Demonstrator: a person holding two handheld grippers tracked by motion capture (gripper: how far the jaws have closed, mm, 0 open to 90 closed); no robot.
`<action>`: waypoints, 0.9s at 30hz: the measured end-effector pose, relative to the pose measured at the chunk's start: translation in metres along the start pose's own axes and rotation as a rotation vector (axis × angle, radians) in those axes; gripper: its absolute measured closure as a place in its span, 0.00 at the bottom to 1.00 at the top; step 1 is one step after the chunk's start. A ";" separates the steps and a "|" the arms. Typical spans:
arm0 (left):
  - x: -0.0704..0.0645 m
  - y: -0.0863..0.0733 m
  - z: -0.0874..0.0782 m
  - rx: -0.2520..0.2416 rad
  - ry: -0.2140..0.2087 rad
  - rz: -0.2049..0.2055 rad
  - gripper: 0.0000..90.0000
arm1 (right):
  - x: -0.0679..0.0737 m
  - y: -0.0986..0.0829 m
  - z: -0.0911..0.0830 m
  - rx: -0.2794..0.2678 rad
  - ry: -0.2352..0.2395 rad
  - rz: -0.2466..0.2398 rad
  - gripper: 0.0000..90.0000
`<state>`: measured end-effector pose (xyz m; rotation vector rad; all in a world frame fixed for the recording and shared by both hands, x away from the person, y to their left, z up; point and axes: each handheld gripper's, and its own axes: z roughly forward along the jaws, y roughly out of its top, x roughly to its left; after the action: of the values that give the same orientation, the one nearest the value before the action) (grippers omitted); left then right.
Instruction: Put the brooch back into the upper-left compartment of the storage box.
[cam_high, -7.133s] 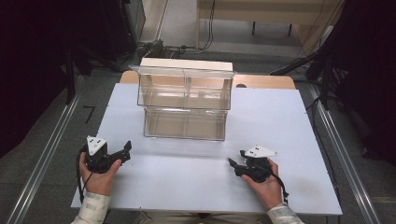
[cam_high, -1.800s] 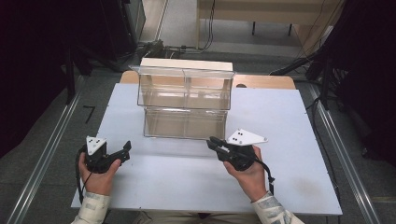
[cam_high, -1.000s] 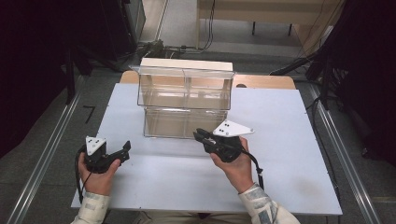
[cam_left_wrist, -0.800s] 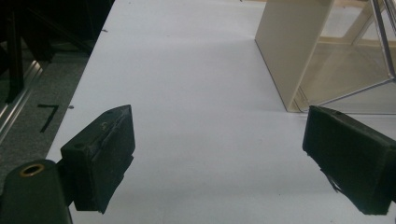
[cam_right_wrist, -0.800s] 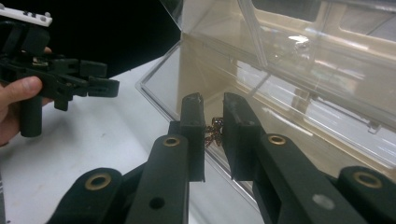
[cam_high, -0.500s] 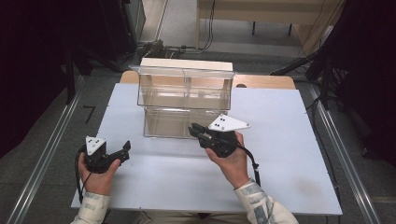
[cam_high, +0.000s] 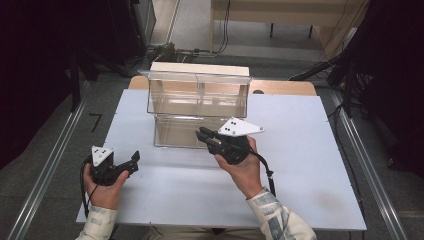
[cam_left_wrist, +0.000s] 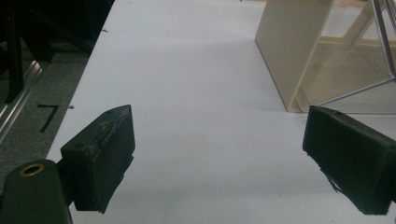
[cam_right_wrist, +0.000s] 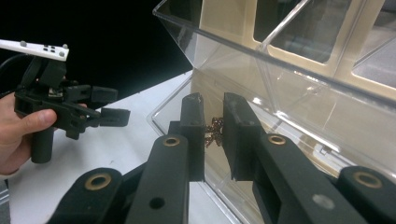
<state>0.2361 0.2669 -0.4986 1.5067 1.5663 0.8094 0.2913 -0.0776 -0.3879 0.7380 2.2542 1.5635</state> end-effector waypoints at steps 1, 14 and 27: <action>0.000 0.000 0.000 0.000 -0.001 0.000 0.11 | 0.000 0.001 0.000 0.000 0.002 0.002 0.86; 0.000 0.000 0.000 0.001 -0.005 0.000 0.11 | 0.001 0.013 0.007 -0.013 0.010 -0.006 0.86; 0.000 0.000 0.000 0.002 -0.007 -0.001 0.12 | 0.003 0.025 0.015 -0.022 0.015 -0.014 0.86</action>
<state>0.2364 0.2671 -0.4990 1.5090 1.5635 0.8015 0.3029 -0.0575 -0.3704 0.7051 2.2449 1.5897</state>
